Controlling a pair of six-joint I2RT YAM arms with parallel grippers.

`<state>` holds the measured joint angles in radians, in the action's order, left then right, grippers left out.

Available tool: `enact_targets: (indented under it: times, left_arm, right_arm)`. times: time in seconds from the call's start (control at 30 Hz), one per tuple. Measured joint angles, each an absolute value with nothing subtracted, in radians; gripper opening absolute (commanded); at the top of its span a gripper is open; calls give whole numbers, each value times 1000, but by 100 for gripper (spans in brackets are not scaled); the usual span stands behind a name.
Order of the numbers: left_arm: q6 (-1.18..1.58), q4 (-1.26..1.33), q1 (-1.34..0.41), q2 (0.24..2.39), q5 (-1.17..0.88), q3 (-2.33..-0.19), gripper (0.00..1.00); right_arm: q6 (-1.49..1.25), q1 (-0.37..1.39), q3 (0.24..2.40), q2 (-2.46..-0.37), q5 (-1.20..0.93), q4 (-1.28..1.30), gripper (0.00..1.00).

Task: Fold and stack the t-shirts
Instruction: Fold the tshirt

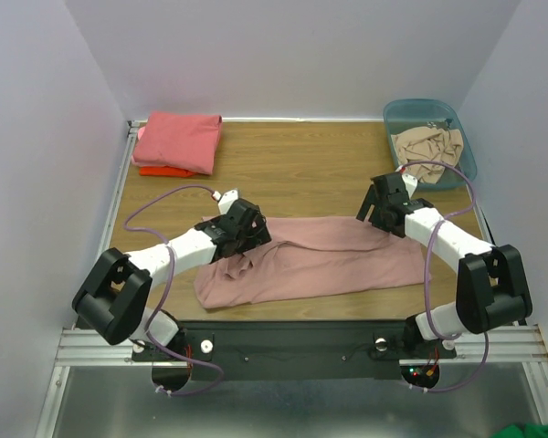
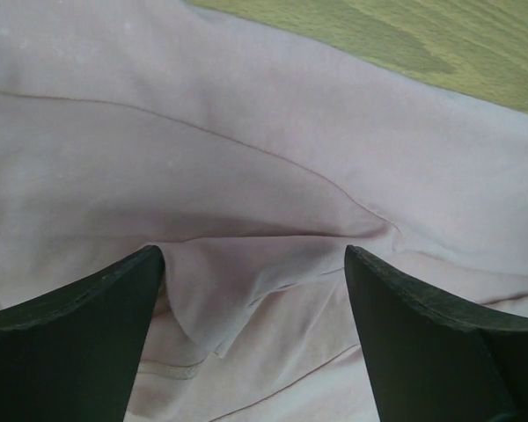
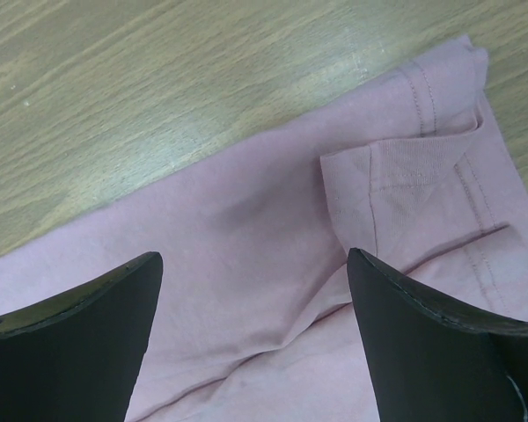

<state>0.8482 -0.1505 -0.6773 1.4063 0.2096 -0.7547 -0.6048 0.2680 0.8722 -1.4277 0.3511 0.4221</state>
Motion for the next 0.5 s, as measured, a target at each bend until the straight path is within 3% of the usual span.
enact_targets:
  times: [0.03,0.23,0.5]
  left_arm:
    - [846,-144,-680,1407,209,-755,72]
    - [838,-119,-755,1407,181,-755,46]
    - [873,-123,-934,1367,159,-744,44]
  right_arm:
    - [-605,268,872,-1428,352,420,91]
    - [-606,268,867,-1420,363,415,92]
    - [-606,268,833,-1370,374,411,92]
